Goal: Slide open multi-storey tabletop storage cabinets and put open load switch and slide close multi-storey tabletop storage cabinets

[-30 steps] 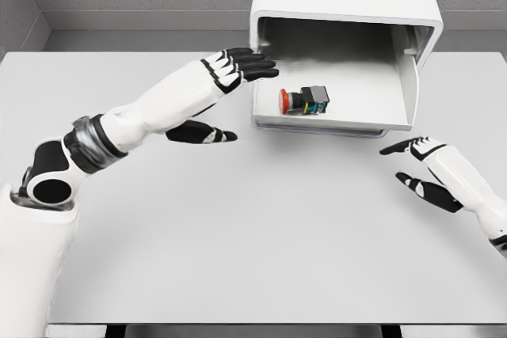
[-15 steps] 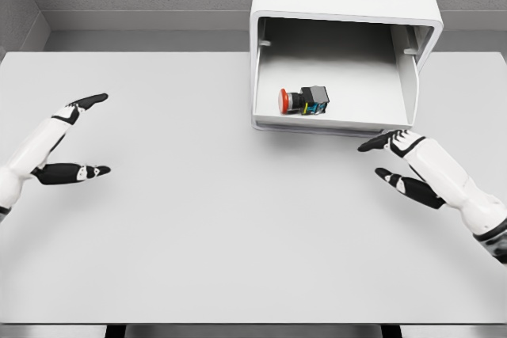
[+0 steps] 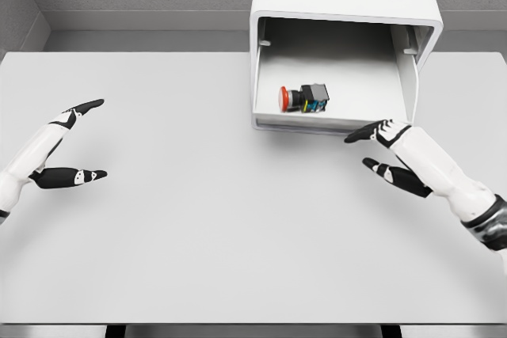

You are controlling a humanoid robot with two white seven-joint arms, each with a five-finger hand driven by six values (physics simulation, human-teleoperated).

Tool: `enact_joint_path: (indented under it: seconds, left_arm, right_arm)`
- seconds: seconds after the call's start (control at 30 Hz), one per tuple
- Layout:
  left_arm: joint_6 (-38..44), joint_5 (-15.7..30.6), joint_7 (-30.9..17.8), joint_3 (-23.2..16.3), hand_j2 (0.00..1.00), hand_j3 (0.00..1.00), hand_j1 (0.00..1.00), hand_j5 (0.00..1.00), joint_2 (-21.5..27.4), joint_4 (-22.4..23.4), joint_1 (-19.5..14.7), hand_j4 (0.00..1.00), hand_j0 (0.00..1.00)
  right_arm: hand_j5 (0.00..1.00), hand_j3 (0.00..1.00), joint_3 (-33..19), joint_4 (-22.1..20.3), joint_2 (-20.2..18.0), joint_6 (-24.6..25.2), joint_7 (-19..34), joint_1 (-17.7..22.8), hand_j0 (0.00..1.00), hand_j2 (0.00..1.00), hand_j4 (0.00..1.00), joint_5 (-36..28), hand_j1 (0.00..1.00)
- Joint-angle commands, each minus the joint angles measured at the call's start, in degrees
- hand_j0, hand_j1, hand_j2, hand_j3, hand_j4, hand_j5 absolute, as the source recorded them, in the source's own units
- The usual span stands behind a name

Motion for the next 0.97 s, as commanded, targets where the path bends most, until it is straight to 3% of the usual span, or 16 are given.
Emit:
enact_joint_path:
  seconds: [0.0, 0.23, 0.47, 0.67, 0.7, 0.77, 0.93]
  left_arm:
    - [0.14, 0.49, 0.02, 0.02, 1.00, 1.00, 1.00, 1.00, 0.03, -0.01, 0.00, 1.00, 1.00]
    - [0.14, 0.49, 0.02, 0.02, 1.00, 1.00, 1.00, 1.00, 0.03, -0.01, 0.00, 1.00, 1.00]
    - [0.14, 0.57, 0.02, 0.02, 1.00, 1.00, 1.00, 1.00, 0.03, -0.01, 0.00, 1.00, 1.00]
    - [0.14, 0.57, 0.02, 0.10, 1.00, 1.00, 1.00, 1.00, -0.06, -0.10, 0.09, 1.00, 1.00]
    - [0.14, 0.57, 0.02, 0.10, 1.00, 1.00, 1.00, 1.00, -0.06, -0.10, 0.09, 1.00, 1.00]
    - [0.14, 0.49, 0.02, 0.02, 1.00, 1.00, 1.00, 1.00, -0.06, -0.01, 0.09, 1.00, 1.00]
    - [0.14, -3.03, 0.02, -0.07, 1.00, 1.00, 1.00, 1.00, -0.41, 0.51, 0.35, 1.00, 1.00]
  right_arm:
    - [0.66, 0.66, 1.37, 1.27, -0.04, 0.05, -0.03, -0.09, 0.66, 0.66, 0.66, -0.30, 0.66]
    - [0.66, 0.66, 4.01, 5.75, 1.45, 0.05, -0.03, -4.31, 0.66, 0.66, 0.66, 0.49, 0.66]
    - [0.69, 0.69, 7.53, 13.05, 1.36, 0.05, -0.03, -11.95, 0.69, 0.69, 0.69, 1.19, 0.69]
    - [0.70, 0.70, 6.74, 10.68, -0.83, 0.05, -0.30, -8.88, 0.70, 0.70, 0.70, 0.22, 0.70]
    - [0.70, 0.70, 5.86, 9.44, -2.94, 0.05, -0.65, -7.92, 0.70, 0.70, 0.70, -0.04, 0.70]
    - [0.71, 0.71, -0.64, 8.74, -4.26, 0.05, -0.73, -3.79, 0.71, 0.71, 0.71, -0.57, 0.71]
    - [0.71, 0.71, -2.58, 7.25, -5.49, 0.05, -0.73, -1.94, 0.71, 0.71, 0.71, -1.27, 0.71]
